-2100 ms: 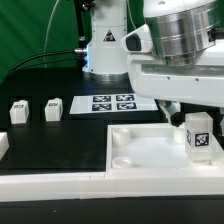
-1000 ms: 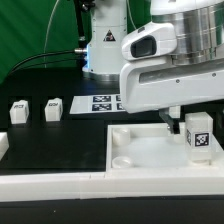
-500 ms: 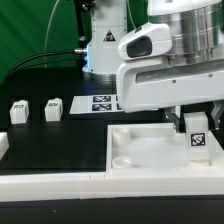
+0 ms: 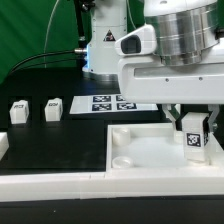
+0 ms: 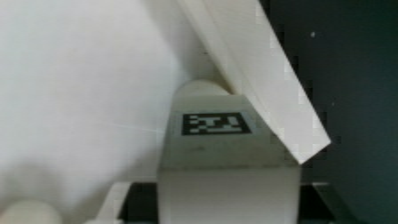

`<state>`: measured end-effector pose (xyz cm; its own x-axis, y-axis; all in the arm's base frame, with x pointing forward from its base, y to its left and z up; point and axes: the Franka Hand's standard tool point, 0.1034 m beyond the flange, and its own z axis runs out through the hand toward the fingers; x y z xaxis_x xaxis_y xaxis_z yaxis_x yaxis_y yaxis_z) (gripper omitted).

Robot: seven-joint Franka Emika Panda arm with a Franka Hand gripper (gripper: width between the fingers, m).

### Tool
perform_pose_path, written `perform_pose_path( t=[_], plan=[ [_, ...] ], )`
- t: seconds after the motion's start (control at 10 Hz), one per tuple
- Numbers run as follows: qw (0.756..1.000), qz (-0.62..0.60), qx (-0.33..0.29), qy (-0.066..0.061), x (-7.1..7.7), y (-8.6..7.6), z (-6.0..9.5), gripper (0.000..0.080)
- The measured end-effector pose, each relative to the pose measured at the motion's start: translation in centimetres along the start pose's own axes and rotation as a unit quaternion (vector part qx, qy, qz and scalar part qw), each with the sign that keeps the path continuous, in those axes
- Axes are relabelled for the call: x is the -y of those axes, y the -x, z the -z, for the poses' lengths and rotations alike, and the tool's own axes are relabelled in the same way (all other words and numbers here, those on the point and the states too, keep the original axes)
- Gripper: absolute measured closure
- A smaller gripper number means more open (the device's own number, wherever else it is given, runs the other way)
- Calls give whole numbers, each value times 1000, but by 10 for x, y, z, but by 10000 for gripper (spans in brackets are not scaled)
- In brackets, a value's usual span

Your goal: Assemble one leg

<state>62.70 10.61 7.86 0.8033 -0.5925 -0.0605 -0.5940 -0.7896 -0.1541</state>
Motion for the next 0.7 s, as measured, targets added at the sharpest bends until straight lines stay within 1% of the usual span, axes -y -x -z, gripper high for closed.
perform_pose_path(
  t=[0.2, 0.4, 0.5, 0.7],
  plan=[
    [995, -98, -4, 1, 0, 3, -1, 503],
    [981, -194, -4, 1, 0, 3, -1, 503],
    [969, -248, -4, 0, 0, 3, -2, 503],
    [937, -351, 0, -4, 1, 5, -2, 503]
  ],
)
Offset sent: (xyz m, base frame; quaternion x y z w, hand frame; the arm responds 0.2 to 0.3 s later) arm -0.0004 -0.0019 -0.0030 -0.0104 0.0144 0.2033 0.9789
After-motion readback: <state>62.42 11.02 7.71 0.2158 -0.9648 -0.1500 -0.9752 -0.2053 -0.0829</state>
